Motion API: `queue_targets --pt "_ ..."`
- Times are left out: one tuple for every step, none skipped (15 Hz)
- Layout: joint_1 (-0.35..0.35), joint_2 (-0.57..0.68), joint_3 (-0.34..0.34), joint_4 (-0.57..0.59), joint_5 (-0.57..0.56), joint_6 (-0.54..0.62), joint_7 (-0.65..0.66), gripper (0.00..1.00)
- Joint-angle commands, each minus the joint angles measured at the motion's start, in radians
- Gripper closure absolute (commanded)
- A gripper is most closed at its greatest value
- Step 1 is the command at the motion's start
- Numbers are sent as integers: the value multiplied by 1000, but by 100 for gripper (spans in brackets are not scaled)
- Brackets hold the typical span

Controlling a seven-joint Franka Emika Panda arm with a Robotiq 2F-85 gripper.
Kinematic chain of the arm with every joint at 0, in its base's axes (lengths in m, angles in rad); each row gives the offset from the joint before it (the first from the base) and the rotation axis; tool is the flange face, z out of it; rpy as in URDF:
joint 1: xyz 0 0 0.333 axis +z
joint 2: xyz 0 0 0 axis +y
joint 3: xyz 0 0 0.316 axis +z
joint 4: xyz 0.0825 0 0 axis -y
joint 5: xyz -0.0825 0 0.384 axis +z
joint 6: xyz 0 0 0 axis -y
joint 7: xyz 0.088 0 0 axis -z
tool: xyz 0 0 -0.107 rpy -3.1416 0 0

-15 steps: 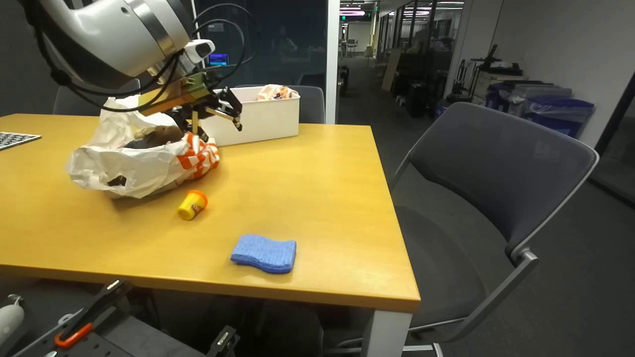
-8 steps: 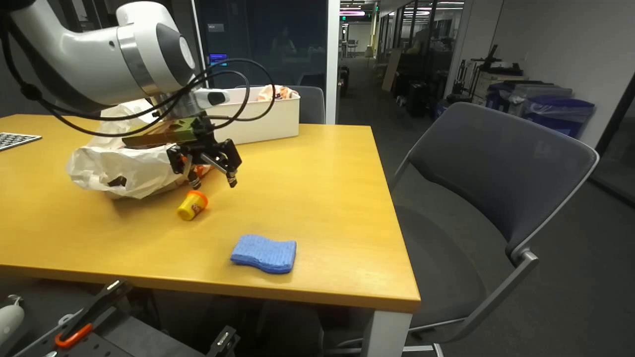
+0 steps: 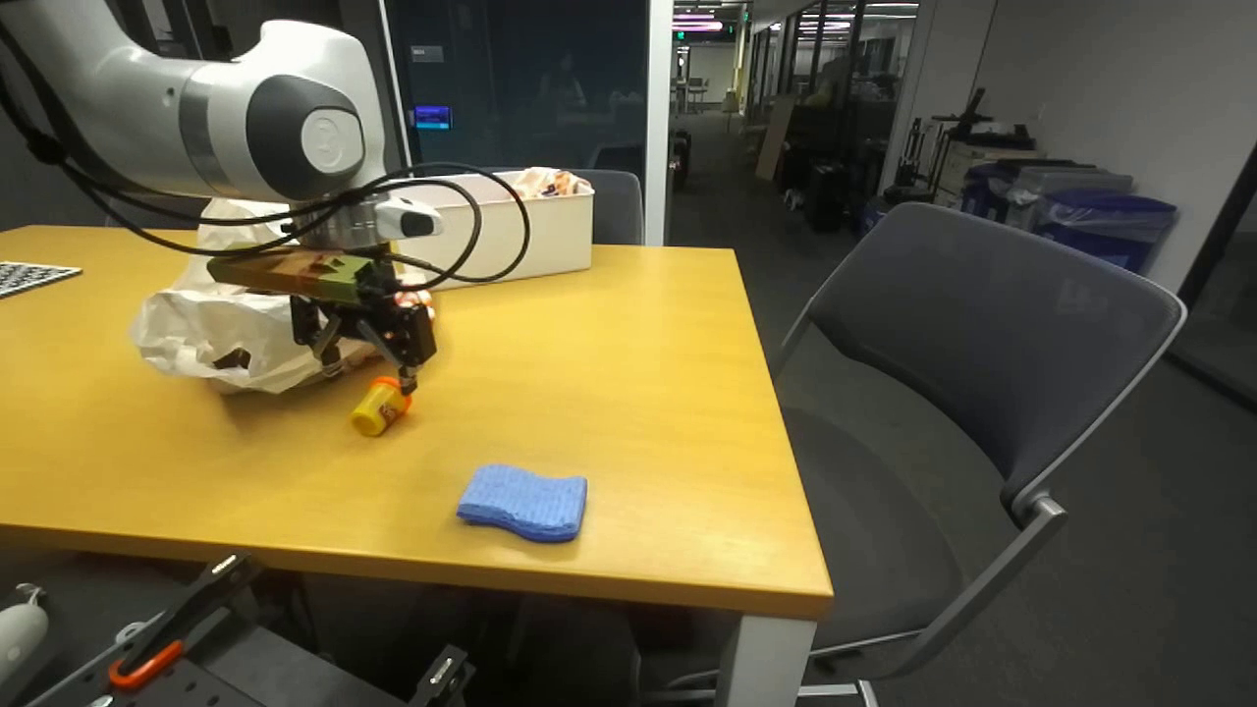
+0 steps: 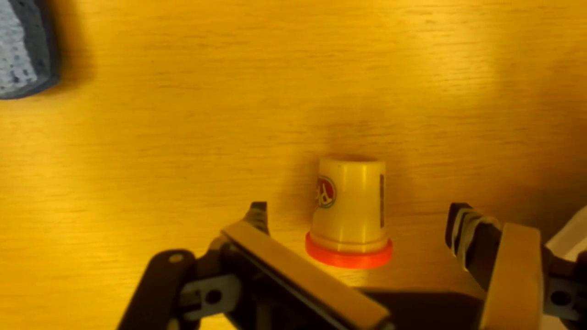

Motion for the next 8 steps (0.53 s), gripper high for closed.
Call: queue_targets --pt "71 -7 -59 -2 117 -6 -117 0" --pt "81 -3 -65 -1 136 -8 -143 0" --pt "90 3 -69 -1 154 -4 -168 0" --pt "99 6 -72 -2 165 -3 -185 0" --pt "106 9 -73 -2 175 -2 -205 0" --pt "113 17 -74 -2 181 5 -218 0" --pt "118 22 -75 -3 181 7 -228 0" --pt "125 25 -76 -7 170 20 -233 0"
